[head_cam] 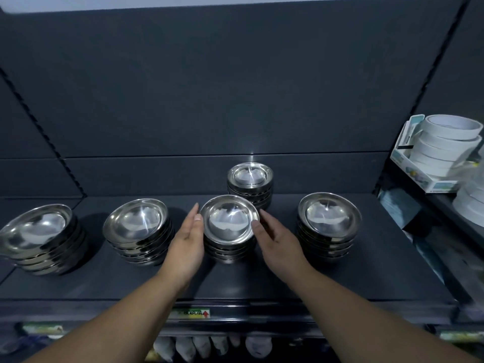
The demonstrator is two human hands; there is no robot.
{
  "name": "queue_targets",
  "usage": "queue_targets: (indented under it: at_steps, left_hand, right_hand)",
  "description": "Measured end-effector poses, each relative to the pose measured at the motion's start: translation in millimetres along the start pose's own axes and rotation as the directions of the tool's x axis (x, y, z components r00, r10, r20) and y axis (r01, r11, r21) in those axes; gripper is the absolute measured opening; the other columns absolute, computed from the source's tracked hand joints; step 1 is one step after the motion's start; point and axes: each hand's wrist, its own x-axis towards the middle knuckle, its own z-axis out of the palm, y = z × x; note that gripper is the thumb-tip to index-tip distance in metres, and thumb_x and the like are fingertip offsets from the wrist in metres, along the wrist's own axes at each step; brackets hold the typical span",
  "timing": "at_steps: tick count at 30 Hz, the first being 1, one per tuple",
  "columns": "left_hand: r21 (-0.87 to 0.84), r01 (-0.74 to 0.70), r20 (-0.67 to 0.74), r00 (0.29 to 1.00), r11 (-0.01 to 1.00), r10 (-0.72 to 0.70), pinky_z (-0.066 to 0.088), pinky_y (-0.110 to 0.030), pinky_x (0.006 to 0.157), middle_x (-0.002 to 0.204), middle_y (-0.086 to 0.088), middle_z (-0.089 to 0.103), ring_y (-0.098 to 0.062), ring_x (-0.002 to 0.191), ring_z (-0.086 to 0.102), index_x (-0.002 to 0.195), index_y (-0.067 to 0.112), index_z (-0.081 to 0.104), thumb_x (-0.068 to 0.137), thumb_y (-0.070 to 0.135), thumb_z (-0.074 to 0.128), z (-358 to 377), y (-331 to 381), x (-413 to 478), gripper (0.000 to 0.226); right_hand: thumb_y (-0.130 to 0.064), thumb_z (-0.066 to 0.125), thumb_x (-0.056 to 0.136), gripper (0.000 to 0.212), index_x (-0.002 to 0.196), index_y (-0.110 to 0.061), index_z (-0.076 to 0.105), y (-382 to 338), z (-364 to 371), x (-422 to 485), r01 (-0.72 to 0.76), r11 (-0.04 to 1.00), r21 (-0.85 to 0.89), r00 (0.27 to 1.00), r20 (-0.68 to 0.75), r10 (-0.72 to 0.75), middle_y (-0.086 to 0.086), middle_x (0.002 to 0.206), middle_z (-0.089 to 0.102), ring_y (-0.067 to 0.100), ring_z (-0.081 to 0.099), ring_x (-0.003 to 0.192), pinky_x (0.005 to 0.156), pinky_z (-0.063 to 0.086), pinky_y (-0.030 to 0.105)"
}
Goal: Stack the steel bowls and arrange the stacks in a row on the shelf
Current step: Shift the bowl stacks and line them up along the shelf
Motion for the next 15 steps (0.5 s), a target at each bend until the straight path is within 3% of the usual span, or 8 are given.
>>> queue_targets:
  at_steps: [5,8,11,15]
  left_hand:
    - [-0.058,0.021,0.021,1.0,0.998,-0.02,0.028,-0.028,0.116,0.142,0.012,0.048,-0.001,0.127,0.042,0.144,0.027,0.044,0.103,0.039,0.031,1.5,-2.5,1.5,0.045]
    - [-0.124,0.081,0.022,0.997,0.989,-0.078,0.032,-0.038,0.116,0.136,0.018,0.054,-0.003,0.128,0.047,0.136,0.031,0.052,0.095,0.052,0.035,3.0,-4.9,4.6,0.049]
    - [-0.144,0.091,0.031,0.996,0.985,-0.088,0.035,-0.039,0.114,0.132,0.018,0.058,-0.003,0.126,0.05,0.132,0.034,0.055,0.087,0.057,0.035,3.9,-9.7,7.7,0.054]
    - [-0.136,0.09,0.058,0.995,0.987,-0.083,0.038,-0.036,0.111,0.126,0.017,0.062,-0.003,0.123,0.053,0.128,0.034,0.058,0.094,0.049,0.033,2.3,-8.4,6.2,0.045]
  right_hand:
    - [-0.045,0.056,0.093,0.05,0.141,-0.033,0.048,-3.1,-3.4,-0.1,0.014,1.0,0.018,0.998,0.064,-0.015,-0.015,0.13,0.06,0.0,0.053,0.122,0.109,0.038,0.023]
    - [-0.05,0.049,0.094,0.05,0.142,-0.038,0.044,-3.2,-2.5,0.9,-0.016,1.0,0.01,0.993,0.116,0.015,-0.016,0.134,0.057,0.002,0.049,0.126,0.11,0.035,0.023]
    - [-0.049,0.045,0.096,0.046,0.142,-0.039,0.044,-5.6,-1.9,-0.3,-0.023,1.0,0.015,0.991,0.131,0.021,-0.017,0.133,0.058,0.001,0.049,0.124,0.105,0.034,0.018]
    - [-0.049,0.045,0.096,0.046,0.141,-0.039,0.045,-6.8,-0.8,-1.9,-0.02,1.0,-0.008,0.993,0.112,0.02,-0.015,0.13,0.06,0.003,0.052,0.123,0.104,0.036,0.018]
